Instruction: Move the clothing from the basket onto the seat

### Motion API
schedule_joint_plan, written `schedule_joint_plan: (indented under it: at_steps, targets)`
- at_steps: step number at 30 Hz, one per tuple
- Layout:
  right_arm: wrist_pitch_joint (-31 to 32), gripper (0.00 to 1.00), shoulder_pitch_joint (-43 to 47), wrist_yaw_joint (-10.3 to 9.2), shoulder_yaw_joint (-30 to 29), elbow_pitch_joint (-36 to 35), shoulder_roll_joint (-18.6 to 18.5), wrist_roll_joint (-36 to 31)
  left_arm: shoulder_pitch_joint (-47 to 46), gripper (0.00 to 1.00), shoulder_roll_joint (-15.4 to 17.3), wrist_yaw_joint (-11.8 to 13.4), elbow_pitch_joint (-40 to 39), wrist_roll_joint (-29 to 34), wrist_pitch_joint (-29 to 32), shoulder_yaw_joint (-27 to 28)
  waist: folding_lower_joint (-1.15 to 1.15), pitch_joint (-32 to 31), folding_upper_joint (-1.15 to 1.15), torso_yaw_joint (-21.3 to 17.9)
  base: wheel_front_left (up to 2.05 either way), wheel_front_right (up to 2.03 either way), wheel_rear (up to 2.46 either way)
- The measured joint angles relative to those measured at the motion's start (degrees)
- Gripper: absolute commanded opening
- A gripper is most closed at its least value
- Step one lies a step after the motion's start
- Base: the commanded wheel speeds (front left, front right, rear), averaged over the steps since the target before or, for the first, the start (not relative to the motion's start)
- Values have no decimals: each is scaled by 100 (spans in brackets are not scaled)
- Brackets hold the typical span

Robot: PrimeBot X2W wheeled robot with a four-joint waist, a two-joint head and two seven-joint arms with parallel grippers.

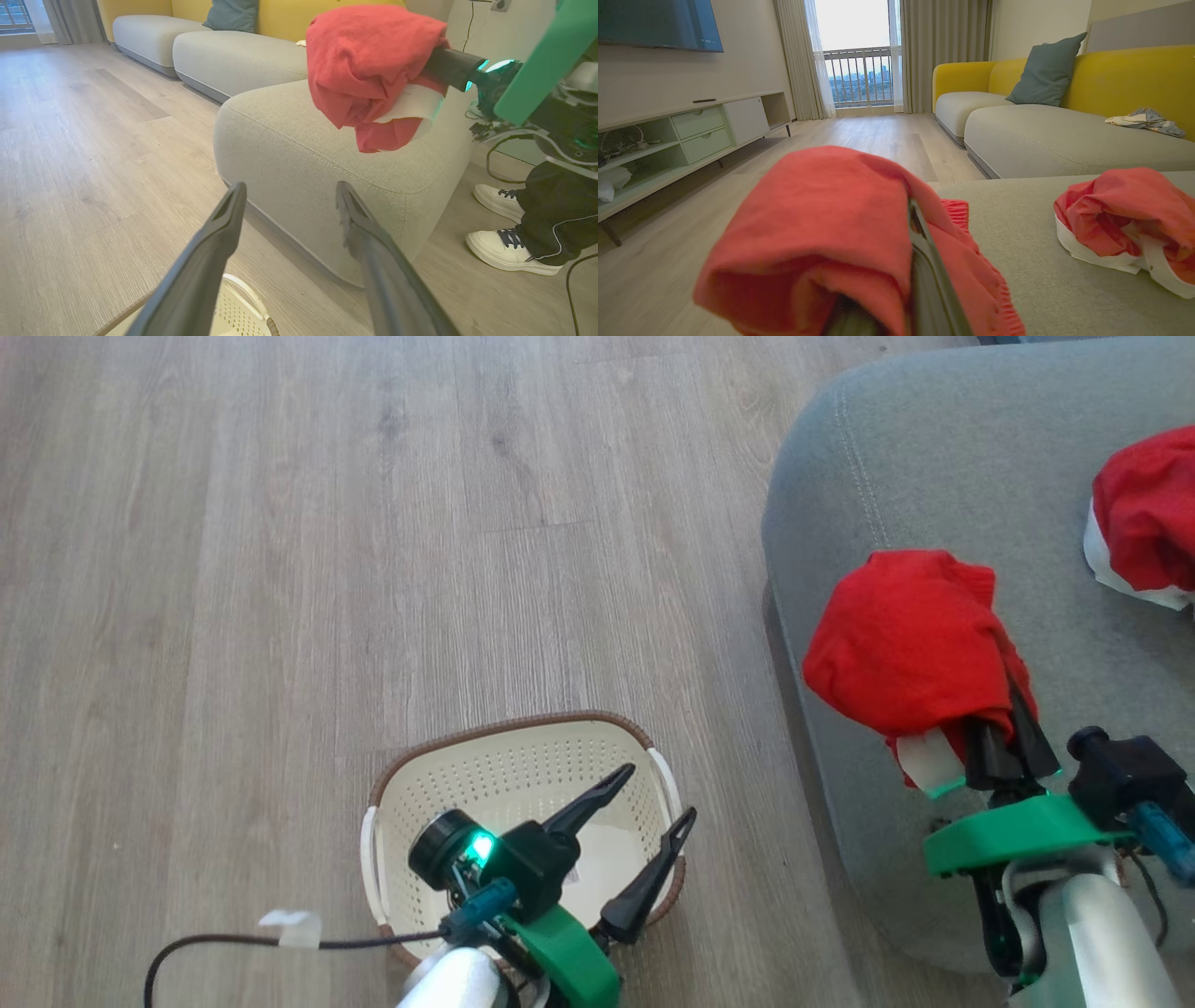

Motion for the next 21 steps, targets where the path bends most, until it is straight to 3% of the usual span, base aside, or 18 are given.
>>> schedule_joint_plan:
  at_steps: [12,21]
  targets:
    - [0,0,-24,0,13,-69,11,37,12,100,-2,-1,5,37,0,178,0,56,0,-340,0,0,0]
    - [0,0,-55,0,-257,-309,34,-16,13,100,-2,0,-32,111,0,149,0,186,0,-946,0,0,0]
